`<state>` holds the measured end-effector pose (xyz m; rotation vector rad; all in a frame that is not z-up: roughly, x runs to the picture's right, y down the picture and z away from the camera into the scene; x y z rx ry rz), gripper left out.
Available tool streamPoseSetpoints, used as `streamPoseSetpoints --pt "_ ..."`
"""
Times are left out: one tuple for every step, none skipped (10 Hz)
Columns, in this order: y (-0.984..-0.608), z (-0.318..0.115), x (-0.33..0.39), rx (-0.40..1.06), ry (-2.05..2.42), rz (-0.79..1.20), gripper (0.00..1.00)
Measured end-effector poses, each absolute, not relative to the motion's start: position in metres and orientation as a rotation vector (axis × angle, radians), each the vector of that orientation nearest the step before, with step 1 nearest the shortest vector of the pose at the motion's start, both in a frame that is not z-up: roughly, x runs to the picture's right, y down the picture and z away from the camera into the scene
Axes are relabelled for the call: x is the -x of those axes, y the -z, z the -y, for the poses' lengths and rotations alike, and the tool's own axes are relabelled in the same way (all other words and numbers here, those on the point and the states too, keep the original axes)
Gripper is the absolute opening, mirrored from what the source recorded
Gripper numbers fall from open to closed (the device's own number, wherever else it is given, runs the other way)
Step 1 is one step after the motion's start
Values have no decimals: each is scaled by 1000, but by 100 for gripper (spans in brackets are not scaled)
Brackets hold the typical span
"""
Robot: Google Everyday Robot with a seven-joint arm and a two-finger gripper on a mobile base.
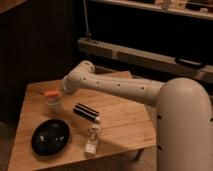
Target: Place the pepper in the ceramic cup
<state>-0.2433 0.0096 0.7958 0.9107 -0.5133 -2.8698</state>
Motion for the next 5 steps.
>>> streamPoseSetpoints --pt "-797 -10 242 -907 2869 515 0" --pt "-798 -10 242 -907 2867 516 0" --pt "-799 -10 241 -905 2866 516 0" --pt "-799 -10 240 -904 2866 518 0" --pt "-800 -10 240 -904 2865 519 0"
